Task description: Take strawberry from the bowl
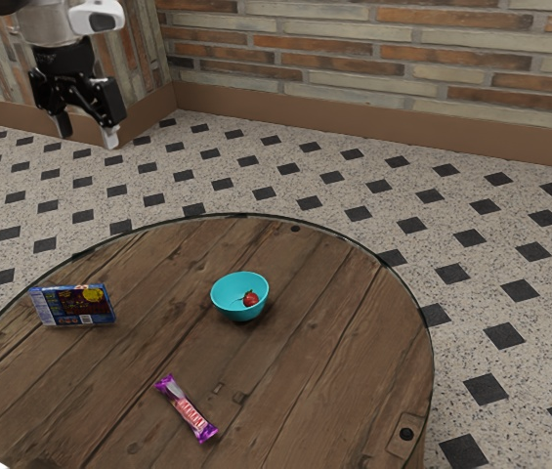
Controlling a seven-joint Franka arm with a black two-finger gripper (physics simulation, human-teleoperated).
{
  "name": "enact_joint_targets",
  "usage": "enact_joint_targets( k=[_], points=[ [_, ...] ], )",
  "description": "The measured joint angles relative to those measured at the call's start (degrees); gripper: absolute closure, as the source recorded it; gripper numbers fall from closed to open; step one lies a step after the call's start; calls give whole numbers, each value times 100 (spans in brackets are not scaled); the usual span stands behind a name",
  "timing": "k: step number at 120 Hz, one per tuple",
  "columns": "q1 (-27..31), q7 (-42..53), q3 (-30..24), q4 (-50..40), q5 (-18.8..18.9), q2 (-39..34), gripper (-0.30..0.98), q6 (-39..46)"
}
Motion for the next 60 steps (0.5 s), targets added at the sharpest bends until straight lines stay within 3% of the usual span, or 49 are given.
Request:
enact_joint_targets(
  k=[18,24,39,60],
  points=[
    [39,36,-24,-48,-24,311,0,-4],
    [-4,37,-11,-454,-42,496,0,98],
    [-141,56,-15,-1665,210,754,0,1071],
    [-465,176,-26,-1575,370,1766,0,2329]
  ],
)
